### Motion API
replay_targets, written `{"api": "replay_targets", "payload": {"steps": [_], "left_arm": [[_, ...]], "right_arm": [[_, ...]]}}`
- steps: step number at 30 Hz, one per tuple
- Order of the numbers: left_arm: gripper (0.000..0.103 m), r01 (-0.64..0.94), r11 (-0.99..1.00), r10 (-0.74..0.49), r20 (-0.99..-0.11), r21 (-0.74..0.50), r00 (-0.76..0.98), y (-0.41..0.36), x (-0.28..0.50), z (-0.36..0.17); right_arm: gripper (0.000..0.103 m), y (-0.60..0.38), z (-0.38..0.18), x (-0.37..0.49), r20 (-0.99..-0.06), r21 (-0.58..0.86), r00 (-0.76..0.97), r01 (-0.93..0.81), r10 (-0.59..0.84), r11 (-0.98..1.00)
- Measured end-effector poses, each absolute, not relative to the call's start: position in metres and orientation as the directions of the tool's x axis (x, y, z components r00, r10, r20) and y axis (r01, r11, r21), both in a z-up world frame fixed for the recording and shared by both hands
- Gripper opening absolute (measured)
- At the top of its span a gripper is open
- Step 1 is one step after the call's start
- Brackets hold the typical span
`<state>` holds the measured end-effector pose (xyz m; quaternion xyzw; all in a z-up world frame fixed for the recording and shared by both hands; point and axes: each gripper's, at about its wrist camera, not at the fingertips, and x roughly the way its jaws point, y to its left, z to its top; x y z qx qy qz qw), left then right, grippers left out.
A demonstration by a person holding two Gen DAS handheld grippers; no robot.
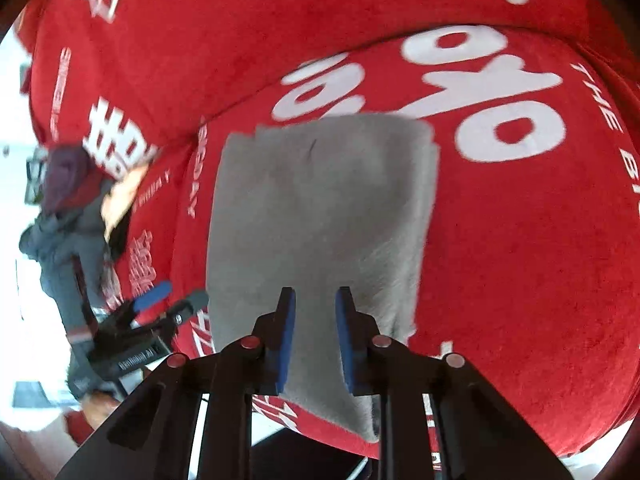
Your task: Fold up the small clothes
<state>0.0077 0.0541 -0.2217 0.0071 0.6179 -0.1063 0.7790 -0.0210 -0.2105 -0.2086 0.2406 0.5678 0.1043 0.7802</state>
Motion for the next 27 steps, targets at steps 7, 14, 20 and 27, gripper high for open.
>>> {"api": "replay_targets", "payload": {"steps": [7,14,20,27], "left_arm": [[0.098,0.152,0.983,-0.134,-0.970,-0.103,0.205,0.052,0.005,-0.223],[0.102,0.131,0.981,-0.160,-0.974,-0.140,0.162,0.051,0.003,-0.221],[0.102,0.164,0.979,-0.140,-0.983,-0.119,0.120,0.045,-0.006,-0.216],[0.102,0.183,0.979,-0.113,-0.987,-0.091,0.114,0.044,-0.014,-0.196]], "right_arm": [[0.019,-0.201,-0.249,-0.026,-0.903,0.369,0.278,0.109,0.328,0.923],[0.013,-0.200,-0.250,-0.030,-0.915,0.304,0.291,0.046,0.278,0.952],[0.022,-0.212,-0.244,-0.040,-0.919,0.328,0.271,0.122,0.286,0.937],[0.042,-0.237,-0.233,-0.063,-0.918,0.371,0.248,0.255,0.310,0.893]]}}
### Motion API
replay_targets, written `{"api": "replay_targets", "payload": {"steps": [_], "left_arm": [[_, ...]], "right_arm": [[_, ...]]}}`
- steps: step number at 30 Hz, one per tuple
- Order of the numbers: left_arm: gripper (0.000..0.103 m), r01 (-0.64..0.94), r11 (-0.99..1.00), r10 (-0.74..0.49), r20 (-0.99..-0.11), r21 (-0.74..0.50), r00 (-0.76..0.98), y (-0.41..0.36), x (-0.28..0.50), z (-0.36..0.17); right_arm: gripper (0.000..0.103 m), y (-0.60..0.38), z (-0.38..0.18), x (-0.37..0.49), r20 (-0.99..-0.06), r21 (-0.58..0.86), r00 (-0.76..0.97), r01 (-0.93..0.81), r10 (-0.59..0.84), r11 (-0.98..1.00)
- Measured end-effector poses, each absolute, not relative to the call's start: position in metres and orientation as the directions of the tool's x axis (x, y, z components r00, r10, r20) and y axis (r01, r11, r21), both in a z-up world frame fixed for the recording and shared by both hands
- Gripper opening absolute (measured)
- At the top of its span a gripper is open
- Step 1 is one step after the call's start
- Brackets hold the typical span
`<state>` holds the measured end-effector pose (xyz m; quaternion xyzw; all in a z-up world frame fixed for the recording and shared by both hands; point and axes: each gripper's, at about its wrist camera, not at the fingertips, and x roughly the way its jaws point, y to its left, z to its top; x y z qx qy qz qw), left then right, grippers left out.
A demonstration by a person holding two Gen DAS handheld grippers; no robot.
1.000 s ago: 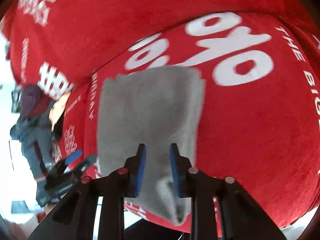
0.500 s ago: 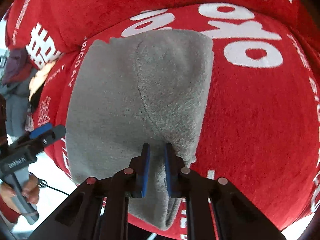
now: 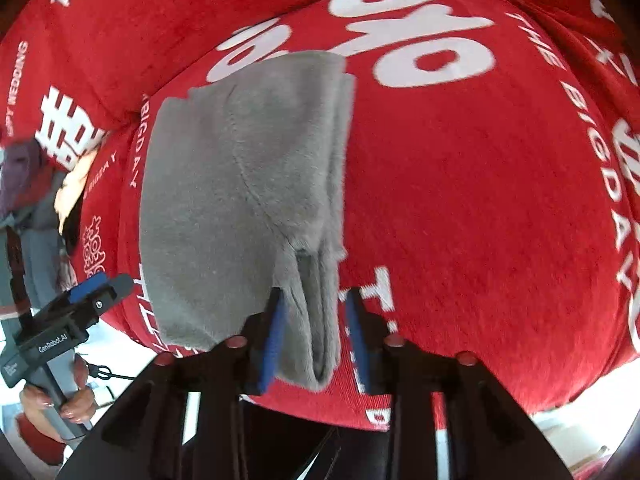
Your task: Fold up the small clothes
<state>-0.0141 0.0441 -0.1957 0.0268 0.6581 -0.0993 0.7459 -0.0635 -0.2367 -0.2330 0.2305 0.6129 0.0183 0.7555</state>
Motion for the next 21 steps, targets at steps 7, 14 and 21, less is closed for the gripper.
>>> {"api": "replay_targets", "payload": {"steps": [7,14,21], "left_arm": [[0.102,0.212,0.975,-0.098,-0.982,-0.063,0.160,0.043,-0.022,-0.157],[0.102,0.206,0.977,-0.081,-0.983,-0.046,0.163,0.043,-0.026,-0.123],[0.102,0.214,0.977,-0.047,-0.988,-0.014,0.149,0.043,-0.038,-0.102]], "right_arm": [[0.067,-0.232,-0.200,-0.076,-0.923,0.354,0.251,0.265,0.291,0.897],[0.081,-0.211,-0.159,-0.075,-0.934,0.307,0.261,0.239,0.244,0.921],[0.103,-0.192,-0.119,-0.081,-0.926,0.277,0.317,0.207,0.203,0.938]]}}
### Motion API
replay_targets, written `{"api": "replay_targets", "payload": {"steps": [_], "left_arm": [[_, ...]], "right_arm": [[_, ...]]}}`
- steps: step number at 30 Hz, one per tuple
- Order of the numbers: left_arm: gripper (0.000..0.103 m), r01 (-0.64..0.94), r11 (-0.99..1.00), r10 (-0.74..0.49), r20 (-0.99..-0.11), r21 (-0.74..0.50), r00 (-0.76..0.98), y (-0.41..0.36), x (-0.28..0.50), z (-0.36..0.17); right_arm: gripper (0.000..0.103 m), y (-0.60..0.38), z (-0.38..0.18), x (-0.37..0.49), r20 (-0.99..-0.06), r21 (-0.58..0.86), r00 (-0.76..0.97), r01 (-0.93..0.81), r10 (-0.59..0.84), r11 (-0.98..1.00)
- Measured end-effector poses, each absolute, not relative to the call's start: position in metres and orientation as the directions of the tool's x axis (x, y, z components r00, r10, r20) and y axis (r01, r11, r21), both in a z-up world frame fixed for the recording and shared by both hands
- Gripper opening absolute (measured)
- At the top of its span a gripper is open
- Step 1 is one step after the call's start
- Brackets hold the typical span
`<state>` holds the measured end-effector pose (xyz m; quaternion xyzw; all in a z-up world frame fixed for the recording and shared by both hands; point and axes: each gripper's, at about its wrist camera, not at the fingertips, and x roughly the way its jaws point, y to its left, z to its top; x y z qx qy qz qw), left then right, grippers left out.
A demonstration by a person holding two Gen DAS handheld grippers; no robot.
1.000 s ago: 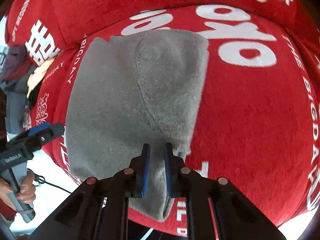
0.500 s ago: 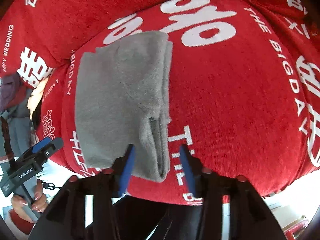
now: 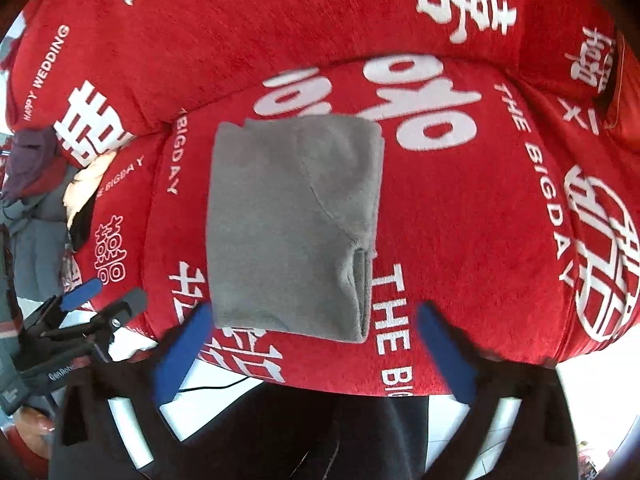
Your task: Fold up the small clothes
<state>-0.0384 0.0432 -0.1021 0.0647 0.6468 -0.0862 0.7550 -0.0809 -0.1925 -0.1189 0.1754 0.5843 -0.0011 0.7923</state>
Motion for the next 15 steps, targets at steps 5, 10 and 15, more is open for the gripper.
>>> {"api": "replay_targets", "payload": {"steps": [5,10,15], "left_arm": [[0.102,0.201,0.980,-0.027,-0.991,0.000,0.131,0.046,-0.043,-0.094],[0.102,0.192,0.981,-0.015,-0.991,0.011,0.136,0.048,-0.046,-0.083],[0.102,0.174,0.985,-0.020,-0.990,0.004,0.137,0.050,-0.046,-0.080]], "right_arm": [[0.103,-0.185,-0.107,-0.082,-0.928,0.275,0.312,0.208,0.203,0.938],[0.103,-0.181,-0.099,-0.084,-0.953,0.211,0.264,0.226,0.148,0.951],[0.103,-0.183,-0.092,-0.088,-0.957,0.190,0.264,0.257,0.121,0.948]]}}
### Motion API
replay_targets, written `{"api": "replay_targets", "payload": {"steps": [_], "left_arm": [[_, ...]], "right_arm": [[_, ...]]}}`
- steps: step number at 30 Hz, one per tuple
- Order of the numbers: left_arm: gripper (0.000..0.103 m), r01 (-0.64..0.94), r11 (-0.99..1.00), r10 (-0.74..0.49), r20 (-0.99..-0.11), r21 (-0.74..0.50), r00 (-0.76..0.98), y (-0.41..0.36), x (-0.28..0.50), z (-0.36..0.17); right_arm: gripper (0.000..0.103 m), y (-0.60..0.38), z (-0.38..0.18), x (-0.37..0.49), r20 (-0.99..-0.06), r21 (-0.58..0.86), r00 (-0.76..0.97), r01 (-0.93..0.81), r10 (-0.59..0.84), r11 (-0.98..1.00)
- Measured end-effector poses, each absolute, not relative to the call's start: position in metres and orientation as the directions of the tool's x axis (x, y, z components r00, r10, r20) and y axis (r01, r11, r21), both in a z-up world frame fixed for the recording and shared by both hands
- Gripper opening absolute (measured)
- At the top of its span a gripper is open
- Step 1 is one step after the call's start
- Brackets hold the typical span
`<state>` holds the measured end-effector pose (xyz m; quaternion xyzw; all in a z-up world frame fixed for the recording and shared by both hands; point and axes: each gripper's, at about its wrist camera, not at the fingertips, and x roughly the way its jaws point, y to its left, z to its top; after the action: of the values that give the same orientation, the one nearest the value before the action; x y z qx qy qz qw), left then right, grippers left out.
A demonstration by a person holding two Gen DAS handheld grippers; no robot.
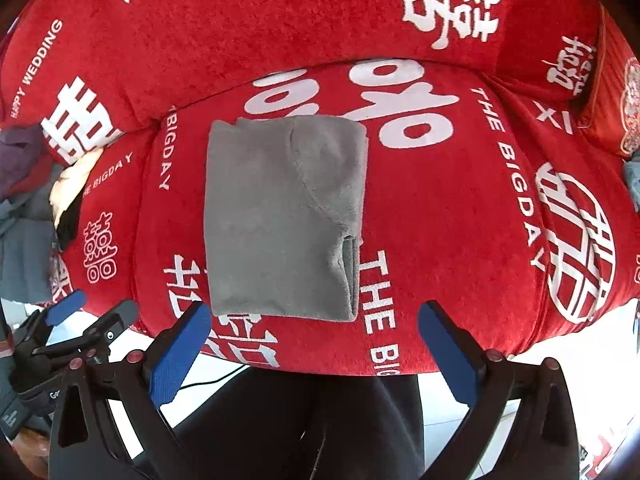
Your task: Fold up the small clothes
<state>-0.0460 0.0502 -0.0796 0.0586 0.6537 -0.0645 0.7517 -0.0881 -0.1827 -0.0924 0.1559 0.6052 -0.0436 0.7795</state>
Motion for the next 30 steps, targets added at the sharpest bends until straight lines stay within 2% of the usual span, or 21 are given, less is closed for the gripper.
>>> {"api": "replay_targets", "payload": {"steps": [30], "left_arm": [[0.102,0.195,0.980,0.001,-0.990,0.028,0.141,0.052,-0.048,-0.074]], "right_arm": [[0.103,-0.169,-0.086,-0.087,-0.962,0.167,0.255,0.252,0.101,0.953]]}}
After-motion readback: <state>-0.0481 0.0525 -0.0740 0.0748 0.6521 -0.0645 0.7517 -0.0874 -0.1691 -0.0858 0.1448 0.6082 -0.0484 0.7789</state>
